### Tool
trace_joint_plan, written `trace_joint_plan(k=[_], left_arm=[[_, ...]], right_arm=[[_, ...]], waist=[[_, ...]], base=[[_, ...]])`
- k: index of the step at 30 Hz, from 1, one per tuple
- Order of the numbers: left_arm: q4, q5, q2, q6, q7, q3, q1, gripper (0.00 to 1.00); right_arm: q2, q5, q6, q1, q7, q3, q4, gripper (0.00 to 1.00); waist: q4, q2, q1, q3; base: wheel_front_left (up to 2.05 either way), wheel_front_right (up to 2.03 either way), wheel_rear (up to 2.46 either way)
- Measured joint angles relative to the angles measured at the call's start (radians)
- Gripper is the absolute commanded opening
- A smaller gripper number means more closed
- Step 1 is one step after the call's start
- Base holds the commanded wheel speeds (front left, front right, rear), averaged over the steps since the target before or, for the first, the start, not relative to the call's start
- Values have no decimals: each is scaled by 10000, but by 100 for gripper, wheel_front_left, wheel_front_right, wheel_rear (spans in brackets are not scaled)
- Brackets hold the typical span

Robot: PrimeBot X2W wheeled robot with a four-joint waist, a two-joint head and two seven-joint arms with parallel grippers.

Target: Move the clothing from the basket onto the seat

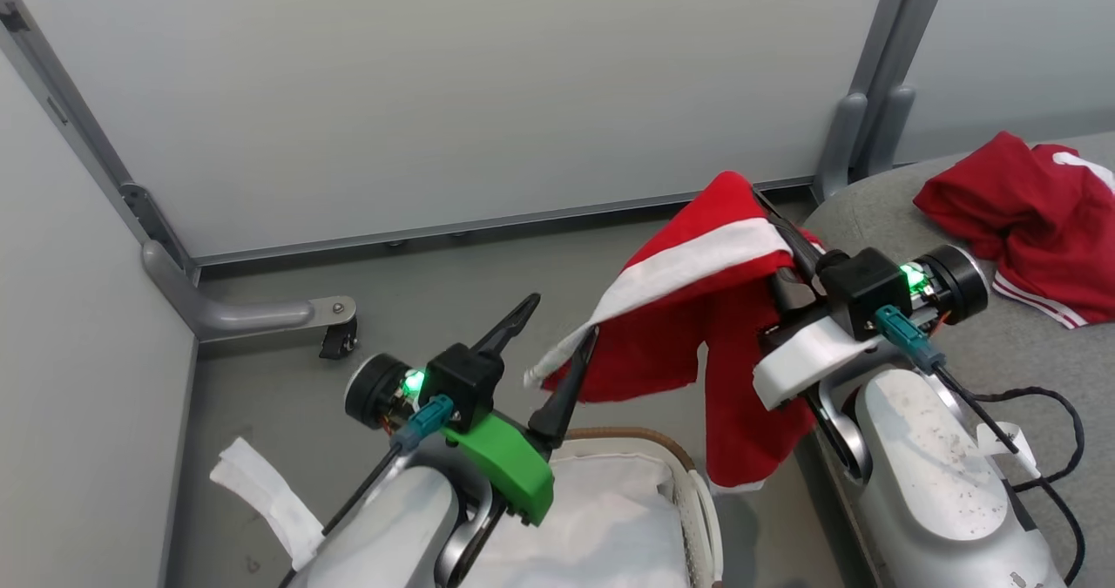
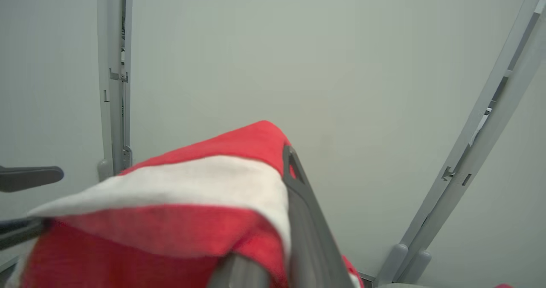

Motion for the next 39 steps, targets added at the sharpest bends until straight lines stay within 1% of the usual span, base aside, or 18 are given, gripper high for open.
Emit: trace_joint_plan(k=[5,14,23,30,39], left_arm=[[-4,259,-173,-138,0,529,834,100],[-75,767,-428,-286,-2,1319,1572,100],[-127,1118,-614,-345,-4,1546,1910,100],[-424,1143,-688,-357,-17,1536,1947,100],[-709,1218,-723,-360,-15,1563,1772,100]], right_arm=[[-2,-81,0,146,0,-389,-211,0],[-4,-353,0,664,0,-949,-591,0],[0,-462,0,928,0,-1220,-686,0],[-4,-700,0,998,0,-1310,-807,0],[-10,-876,0,788,0,-1534,-963,0]], waist=[[-123,0,0,59],[-312,0,0,165],[-681,0,0,234],[-1310,0,0,372],[-2607,0,0,752]], base=[[0,0,0],[0,0,0],[0,0,0],[0,0,0],[0,0,0]])
